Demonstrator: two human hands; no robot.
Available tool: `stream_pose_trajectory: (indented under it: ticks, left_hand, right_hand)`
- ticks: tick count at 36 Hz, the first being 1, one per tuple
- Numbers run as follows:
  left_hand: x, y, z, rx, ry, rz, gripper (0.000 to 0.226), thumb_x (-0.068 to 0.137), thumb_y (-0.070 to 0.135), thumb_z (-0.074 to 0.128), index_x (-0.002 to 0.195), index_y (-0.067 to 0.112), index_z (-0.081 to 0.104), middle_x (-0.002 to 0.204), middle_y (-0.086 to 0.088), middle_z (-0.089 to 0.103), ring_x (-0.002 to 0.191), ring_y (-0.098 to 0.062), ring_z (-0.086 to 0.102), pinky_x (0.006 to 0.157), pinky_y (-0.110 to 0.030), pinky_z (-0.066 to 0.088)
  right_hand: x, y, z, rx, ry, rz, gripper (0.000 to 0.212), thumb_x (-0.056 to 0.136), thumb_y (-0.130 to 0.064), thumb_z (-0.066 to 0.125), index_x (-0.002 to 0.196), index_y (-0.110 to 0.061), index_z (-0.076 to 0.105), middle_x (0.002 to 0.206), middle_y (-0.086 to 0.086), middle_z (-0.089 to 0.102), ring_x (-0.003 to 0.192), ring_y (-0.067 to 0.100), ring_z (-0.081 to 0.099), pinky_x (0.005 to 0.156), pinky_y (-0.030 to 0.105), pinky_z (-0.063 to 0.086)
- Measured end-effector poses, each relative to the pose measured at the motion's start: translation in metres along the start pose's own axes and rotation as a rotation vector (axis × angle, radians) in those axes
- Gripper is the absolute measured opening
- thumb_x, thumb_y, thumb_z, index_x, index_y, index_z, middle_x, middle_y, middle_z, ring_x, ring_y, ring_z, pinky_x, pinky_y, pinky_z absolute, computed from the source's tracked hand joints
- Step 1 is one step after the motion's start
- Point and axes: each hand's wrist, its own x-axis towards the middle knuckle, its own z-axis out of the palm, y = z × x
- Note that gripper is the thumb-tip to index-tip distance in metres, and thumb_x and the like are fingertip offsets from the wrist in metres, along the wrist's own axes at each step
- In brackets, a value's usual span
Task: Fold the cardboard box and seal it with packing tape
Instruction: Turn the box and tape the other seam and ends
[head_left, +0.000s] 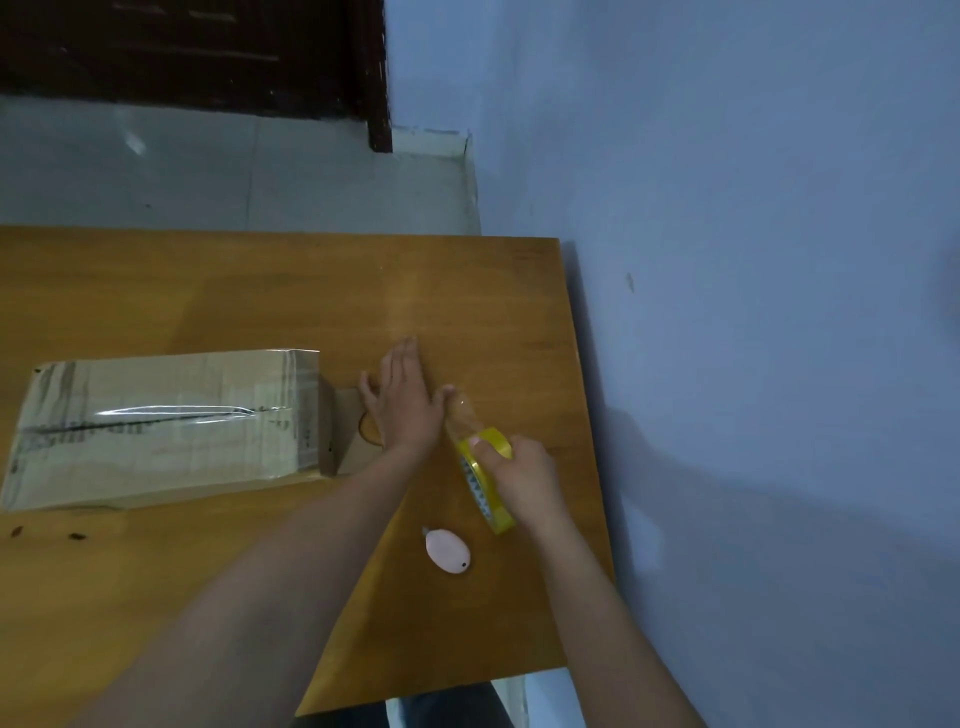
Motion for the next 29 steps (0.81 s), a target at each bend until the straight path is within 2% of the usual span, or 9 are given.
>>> stream_pose_trajectory:
  ticks: [3,5,9,17,20,22,24,27,29]
  left_hand:
    - [-0.007,0.003,-0.002,0.006,-0.023,0.223,0.069,0.085,0.032,0.063,0.144,0.014,0.033,0.152,-0.003,0.033,0.141,-0.021,0.025,0.113,-0.042,0.006]
    - [-0.009,0.000,0.000,0.098,-0.107,0.363,0.071,0.088,0.038,0.058,0.148,0.019,0.027,0.157,0.002,0.021,0.145,-0.018,0.014,0.113,-0.041,-0.002]
    - [-0.003,-0.008,0.000,0.226,-0.219,0.389,0.079,0.090,0.049,0.050,0.152,0.023,0.008,0.160,0.007,-0.002,0.146,-0.017,-0.008,0.111,-0.045,-0.014]
    - [-0.013,-0.016,-0.003,0.269,-0.297,0.395,0.071,0.096,0.041,0.037,0.151,0.023,-0.004,0.159,0.003,-0.015,0.145,-0.018,-0.019,0.110,-0.045,-0.021]
    - [-0.019,-0.017,-0.009,0.265,-0.305,0.347,0.072,0.096,0.046,0.035,0.151,0.022,-0.005,0.159,0.003,-0.015,0.145,-0.018,-0.019,0.112,-0.045,-0.017]
    - [-0.023,-0.018,-0.014,0.261,-0.311,0.326,0.074,0.095,0.046,0.038,0.152,0.020,-0.003,0.159,0.002,-0.013,0.145,-0.018,-0.016,0.114,-0.043,-0.013]
    - [-0.025,-0.017,-0.021,0.254,-0.323,0.308,0.075,0.095,0.042,0.043,0.152,0.017,0.001,0.160,0.000,-0.008,0.146,-0.019,-0.012,0.116,-0.040,-0.009]
    - [-0.023,-0.008,-0.035,0.237,-0.338,0.288,0.069,0.094,0.025,0.046,0.151,0.014,0.009,0.160,-0.003,0.001,0.147,-0.021,-0.002,0.118,-0.038,0.001]
    - [-0.022,0.002,-0.046,0.144,-0.334,0.241,0.061,0.092,0.008,0.043,0.148,0.010,0.020,0.157,-0.008,0.015,0.144,-0.026,0.015,0.116,-0.040,0.019]
  right_hand:
    - [0.001,0.001,0.000,-0.009,-0.009,0.001,0.038,0.089,-0.042,0.058,0.058,-0.022,0.046,0.059,-0.005,0.048,0.057,0.013,0.047,0.049,0.027,0.029]
    - [0.002,0.001,0.001,-0.030,-0.005,0.000,0.039,0.088,-0.044,0.058,0.058,-0.023,0.045,0.058,-0.005,0.048,0.057,0.014,0.047,0.049,0.027,0.029]
    - [0.008,-0.003,0.003,-0.079,-0.007,-0.023,0.044,0.089,-0.046,0.056,0.055,-0.023,0.042,0.056,-0.005,0.044,0.055,0.014,0.044,0.048,0.028,0.026]
    - [0.014,-0.014,0.006,-0.133,0.046,-0.001,0.052,0.086,-0.054,0.056,0.051,-0.020,0.038,0.052,-0.003,0.040,0.049,0.014,0.040,0.045,0.029,0.024]
    - [0.012,-0.017,0.009,-0.193,0.065,0.027,0.049,0.085,-0.061,0.051,0.060,-0.019,0.046,0.063,-0.001,0.050,0.062,0.019,0.053,0.048,0.029,0.032]
    - [0.011,-0.018,0.009,-0.254,0.072,0.027,0.053,0.088,-0.062,0.045,0.083,-0.012,0.060,0.085,0.006,0.062,0.085,0.028,0.061,0.060,0.032,0.041]
    - [0.012,-0.020,0.009,-0.285,0.088,0.024,0.063,0.090,-0.061,0.042,0.111,-0.004,0.061,0.109,0.014,0.064,0.103,0.033,0.059,0.072,0.035,0.044]
    - [0.011,-0.023,0.005,-0.292,0.100,0.034,0.061,0.091,-0.058,0.043,0.107,-0.002,0.061,0.110,0.018,0.064,0.103,0.035,0.058,0.071,0.035,0.041]
    - [0.009,-0.024,0.002,-0.307,0.104,0.035,0.057,0.092,-0.056,0.043,0.102,-0.003,0.061,0.107,0.017,0.064,0.101,0.035,0.058,0.066,0.032,0.037]
